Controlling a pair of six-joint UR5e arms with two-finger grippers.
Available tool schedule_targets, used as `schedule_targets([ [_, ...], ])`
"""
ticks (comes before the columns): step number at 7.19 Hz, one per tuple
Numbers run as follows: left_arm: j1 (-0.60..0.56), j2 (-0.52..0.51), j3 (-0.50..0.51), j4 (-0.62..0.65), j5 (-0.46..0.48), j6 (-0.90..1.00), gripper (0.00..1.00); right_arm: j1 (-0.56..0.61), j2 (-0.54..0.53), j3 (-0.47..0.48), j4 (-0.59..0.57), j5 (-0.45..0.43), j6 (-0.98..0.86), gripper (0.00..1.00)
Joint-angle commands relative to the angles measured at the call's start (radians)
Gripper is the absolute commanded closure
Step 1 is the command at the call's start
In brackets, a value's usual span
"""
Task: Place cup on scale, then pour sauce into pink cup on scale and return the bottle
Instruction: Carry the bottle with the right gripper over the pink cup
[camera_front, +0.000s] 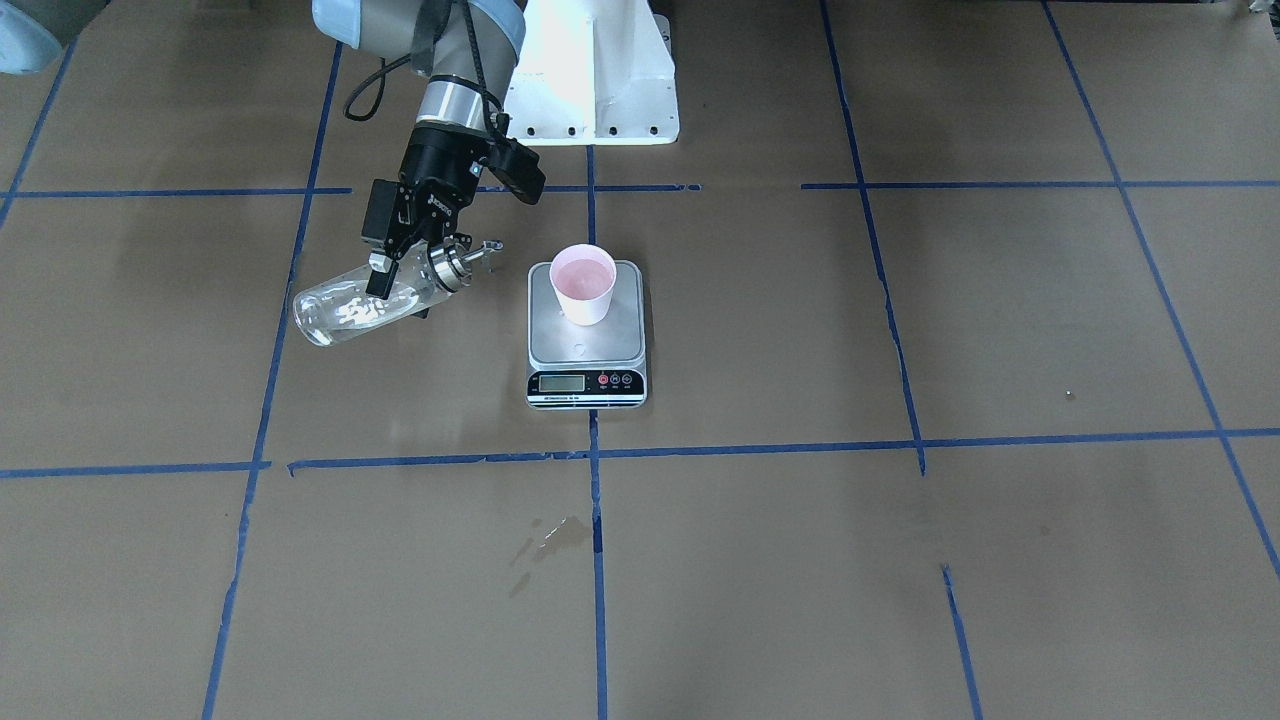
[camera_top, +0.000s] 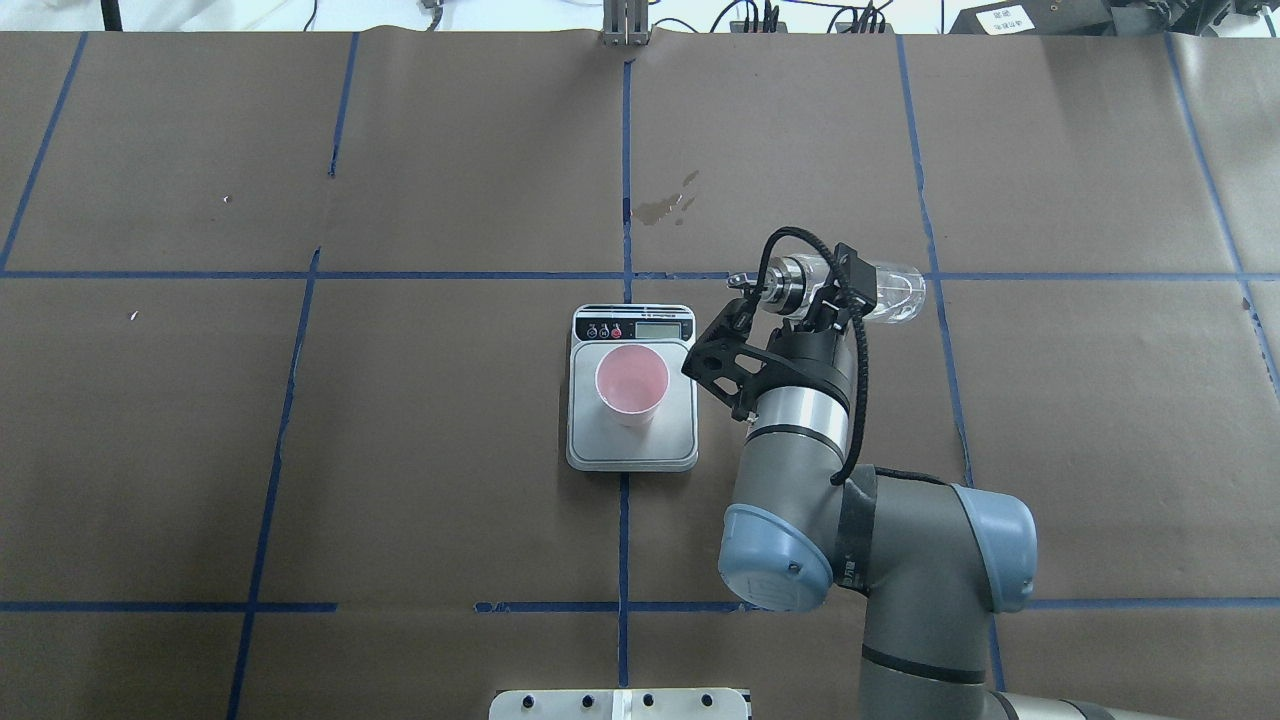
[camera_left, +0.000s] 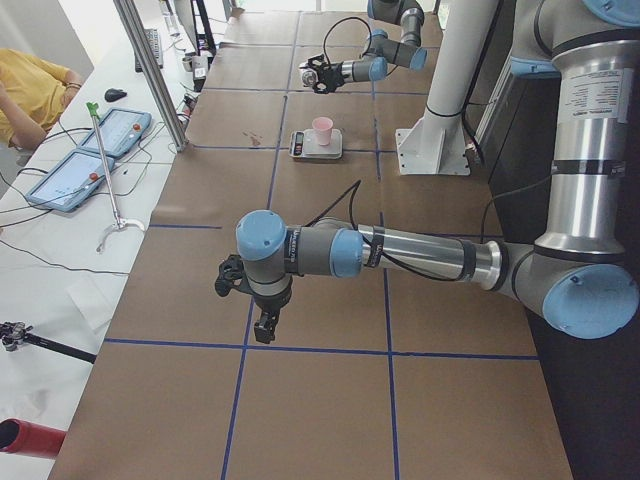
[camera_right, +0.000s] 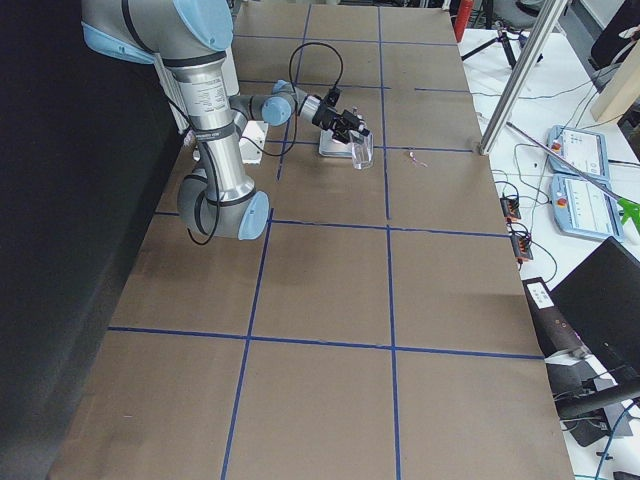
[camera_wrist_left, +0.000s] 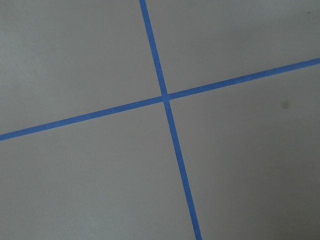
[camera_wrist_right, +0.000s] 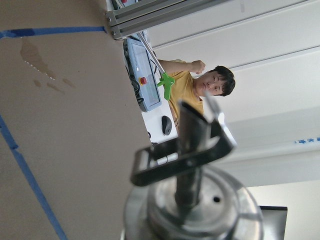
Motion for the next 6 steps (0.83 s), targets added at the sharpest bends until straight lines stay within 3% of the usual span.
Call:
schedule_targets([
  [1, 0.000, 0.001, 0.001, 0.002, 0.000, 0.000, 0.00, -0.018, 0.030, -0.057, -0.043, -0.081, -0.021, 1.00],
  [3, 0.000, 0.001, 0.001, 0.004, 0.000, 0.000, 0.00, -0.023, 0.068, -0.125, -0.046, -0.108, -0.053, 1.00],
  [6, 0.000, 0.001, 0.002, 0.007, 0.000, 0.000, 0.00, -0.033, 0.075, -0.125, -0.047, -0.174, -0.179, 1.00],
])
